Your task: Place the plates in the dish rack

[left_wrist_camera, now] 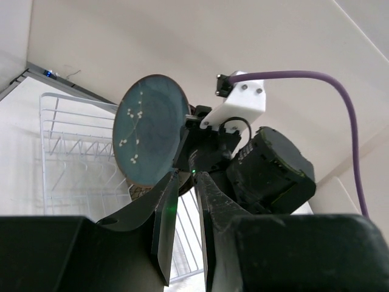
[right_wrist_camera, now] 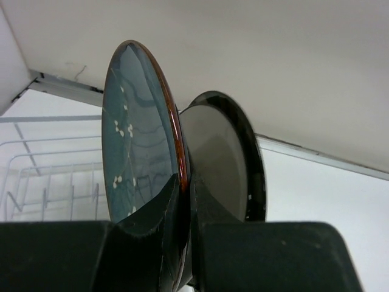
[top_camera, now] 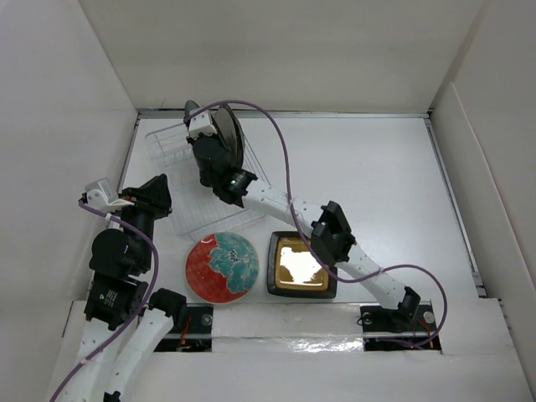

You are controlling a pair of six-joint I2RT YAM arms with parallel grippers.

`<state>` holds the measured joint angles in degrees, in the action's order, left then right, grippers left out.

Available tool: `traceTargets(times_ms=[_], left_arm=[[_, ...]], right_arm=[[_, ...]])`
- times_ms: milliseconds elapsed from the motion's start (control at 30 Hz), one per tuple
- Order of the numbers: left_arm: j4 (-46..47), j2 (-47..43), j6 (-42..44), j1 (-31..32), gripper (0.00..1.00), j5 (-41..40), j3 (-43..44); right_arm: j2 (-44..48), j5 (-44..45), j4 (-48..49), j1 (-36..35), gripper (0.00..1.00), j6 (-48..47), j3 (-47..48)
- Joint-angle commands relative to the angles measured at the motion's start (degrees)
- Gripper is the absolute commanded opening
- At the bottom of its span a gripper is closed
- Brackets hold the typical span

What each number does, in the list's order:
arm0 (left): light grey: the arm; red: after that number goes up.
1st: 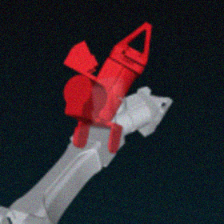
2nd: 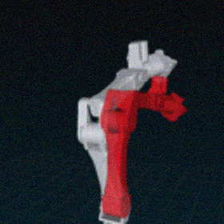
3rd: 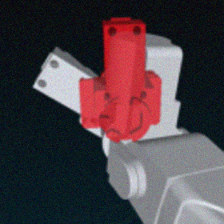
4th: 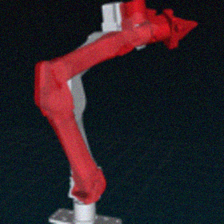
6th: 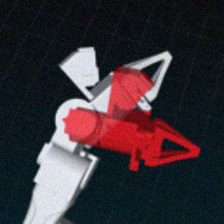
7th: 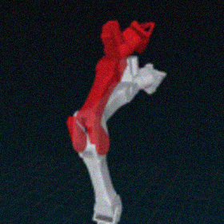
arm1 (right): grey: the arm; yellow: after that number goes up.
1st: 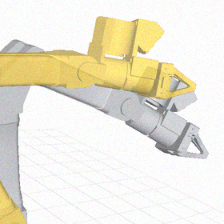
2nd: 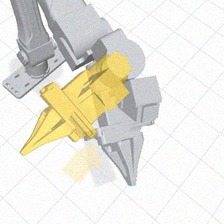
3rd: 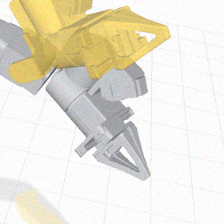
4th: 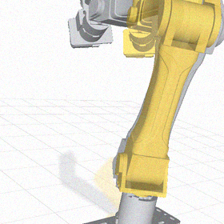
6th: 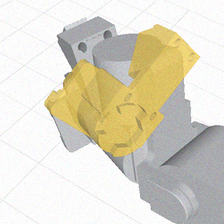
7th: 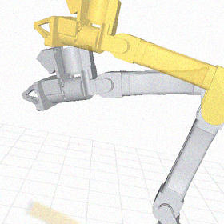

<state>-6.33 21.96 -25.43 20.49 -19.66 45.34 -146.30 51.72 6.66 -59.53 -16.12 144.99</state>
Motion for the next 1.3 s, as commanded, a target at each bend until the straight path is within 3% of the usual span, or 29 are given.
traceTargets(times_ms=[0,367,667,800,967,1033,1167,1233,1267], left_arm=[[1.9,0.5,0.1,-0.2,0.17,0.9,-0.8],[1.8,1.2,0.3,-0.2,0.18,1.1,-0.8],[2.0,1.5,0.3,-0.2,0.2,1.6,-1.0],[1.7,1.9,0.3,-0.2,0.21,2.3,-1.1],[1.7,2.2,0.3,-0.2,0.21,2.7,-1.1],[2.0,2.0,0.3,-0.2,0.21,3.0,-1.2],[1.5,2.6,0.4,-0.2,0.21,2.9,-1.0],[1.7,2.1,0.5,-0.2,0.21,3.0,-1.2],[1.8,2.1,0.5,-0.2,0.21,3.0,-1.2]], right_arm=[[1.6,2.8,10.4,-1.3,0.0,4.4,-0.2],[-0.6,1.4,8.8,-3.1,0.01,12.3,-4.2],[2.9,-1.8,8.0,-2.5,0.36,17.8,-10.6],[4.4,-3.5,5.0,-0.2,0.43,21.0,-11.6],[12.3,-7.8,4.4,0.9,0.62,24.0,-18.6],[15.7,-9.7,4.3,0.9,0.65,24.9,-22.4],[29.9,-17.7,7.0,0.9,0.78,25.2,-33.0],[36.0,-20.3,8.1,1.4,0.78,25.4,-39.7],[39.5,-21.5,10.0,1.4,0.7,25.9,-48.8]])
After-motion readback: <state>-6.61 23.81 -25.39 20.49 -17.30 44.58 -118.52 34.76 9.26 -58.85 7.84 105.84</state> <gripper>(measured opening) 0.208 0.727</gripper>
